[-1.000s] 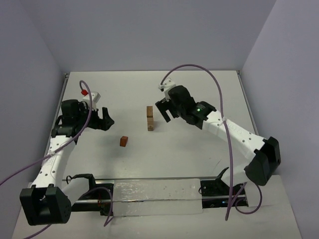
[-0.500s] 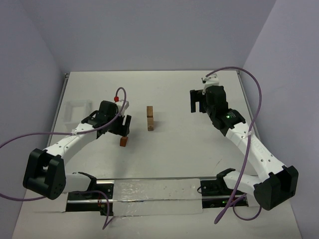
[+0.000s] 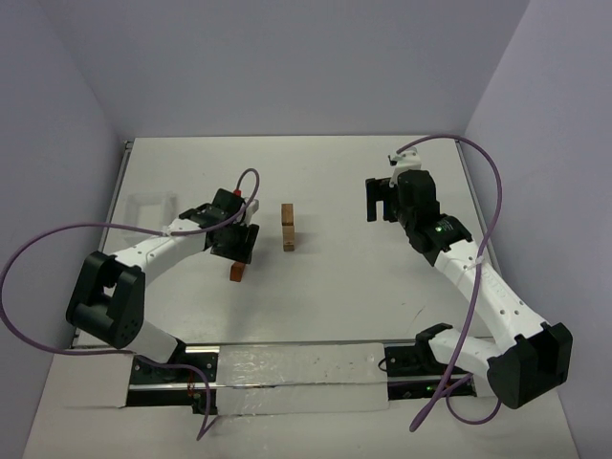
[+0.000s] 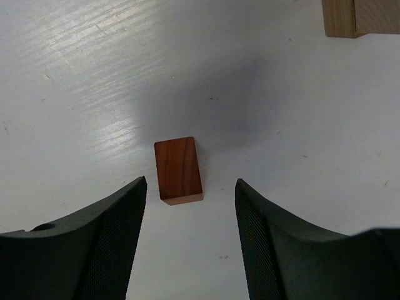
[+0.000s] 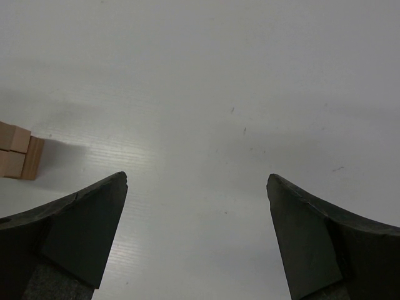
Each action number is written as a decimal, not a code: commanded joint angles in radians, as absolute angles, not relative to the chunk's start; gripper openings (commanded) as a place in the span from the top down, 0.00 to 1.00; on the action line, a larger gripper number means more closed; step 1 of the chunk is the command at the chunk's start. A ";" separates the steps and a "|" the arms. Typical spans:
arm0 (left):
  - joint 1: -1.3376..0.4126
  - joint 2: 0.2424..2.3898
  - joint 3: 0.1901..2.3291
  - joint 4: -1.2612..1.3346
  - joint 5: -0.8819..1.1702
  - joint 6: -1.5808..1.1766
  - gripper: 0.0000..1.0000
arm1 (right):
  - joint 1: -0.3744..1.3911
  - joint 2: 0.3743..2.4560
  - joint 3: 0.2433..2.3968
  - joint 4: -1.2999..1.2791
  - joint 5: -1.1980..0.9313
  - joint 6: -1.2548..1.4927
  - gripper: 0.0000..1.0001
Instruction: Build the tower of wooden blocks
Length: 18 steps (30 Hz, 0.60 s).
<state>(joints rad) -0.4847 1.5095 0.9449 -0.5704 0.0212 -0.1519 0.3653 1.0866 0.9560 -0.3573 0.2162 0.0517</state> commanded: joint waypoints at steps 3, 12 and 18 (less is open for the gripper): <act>-0.487 1.531 0.985 -0.651 0.033 -0.179 0.36 | 0.356 1.075 0.969 -0.313 0.204 0.058 0.00; -0.487 1.558 0.990 -0.657 0.051 -0.180 0.39 | 0.356 1.086 0.983 -0.324 0.185 0.054 0.00; -0.488 1.582 0.993 -0.650 0.051 -0.183 0.40 | 0.355 1.093 0.984 -0.324 0.182 0.056 0.00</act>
<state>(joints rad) -0.4847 1.5674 0.9550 -0.6434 0.0349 -0.1726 0.3614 1.0903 0.9558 -0.3565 0.1883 0.0521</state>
